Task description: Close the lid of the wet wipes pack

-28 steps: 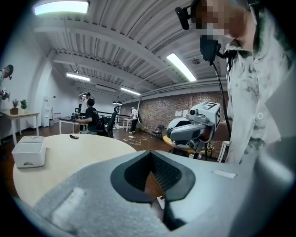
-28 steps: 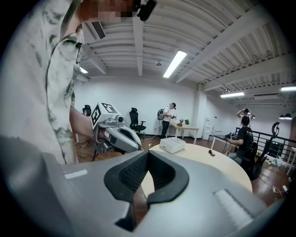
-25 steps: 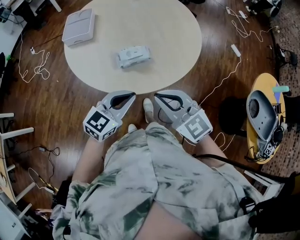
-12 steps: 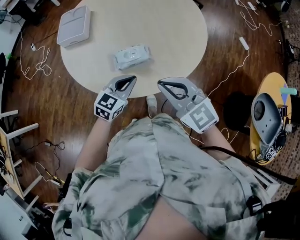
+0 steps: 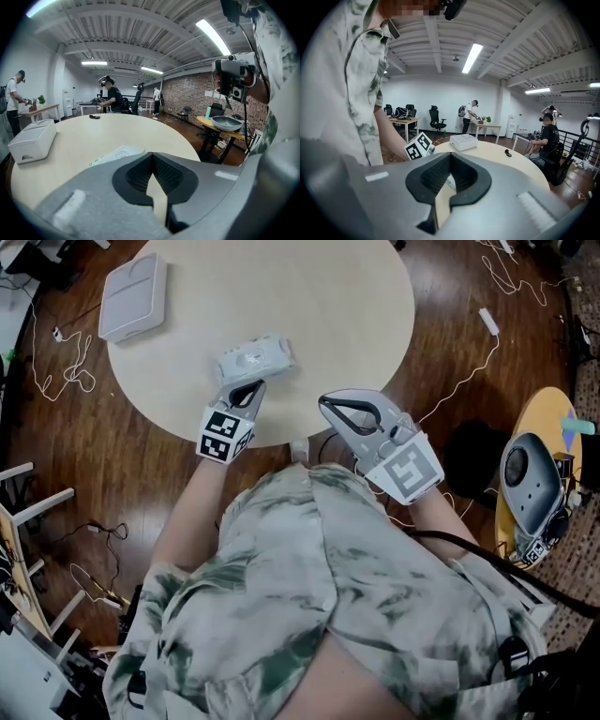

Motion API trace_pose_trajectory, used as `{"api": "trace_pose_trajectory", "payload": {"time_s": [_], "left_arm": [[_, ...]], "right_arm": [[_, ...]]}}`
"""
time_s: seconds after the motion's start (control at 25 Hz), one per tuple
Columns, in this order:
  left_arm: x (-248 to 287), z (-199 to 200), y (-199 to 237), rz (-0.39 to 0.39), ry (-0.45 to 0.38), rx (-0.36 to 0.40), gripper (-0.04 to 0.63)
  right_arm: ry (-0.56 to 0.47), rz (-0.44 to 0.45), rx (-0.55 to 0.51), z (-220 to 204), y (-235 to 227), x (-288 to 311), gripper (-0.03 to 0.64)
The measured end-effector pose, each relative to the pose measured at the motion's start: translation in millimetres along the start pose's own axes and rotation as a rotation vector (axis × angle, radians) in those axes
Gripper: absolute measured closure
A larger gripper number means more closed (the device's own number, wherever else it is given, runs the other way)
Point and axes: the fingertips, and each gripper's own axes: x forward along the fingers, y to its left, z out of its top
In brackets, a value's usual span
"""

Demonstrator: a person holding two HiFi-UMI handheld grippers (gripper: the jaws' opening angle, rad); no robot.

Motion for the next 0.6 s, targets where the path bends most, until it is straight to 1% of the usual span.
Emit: {"api": "trace_pose_trajectory", "payload": {"time_s": [0.16,0.44,0.6], "left_arm": [[10.0,-8.7,15.7,0.030,0.033,-0.005,0.595],[27.5,0.0,31.0,0.079,0.063,-0.028,0.595],[27.4,-2.1,43.0,0.094,0.089,-0.030,0.595]], "right_arm": [[0.010,-0.001,0.015,-6.1,-12.9,-0.1,0.611],[0.013,0.019,0.031,-18.6,-38.4,-7.7,0.611],[0.005,0.030,0.028,-16.8,-41.1,-3.2,0.611]]}}
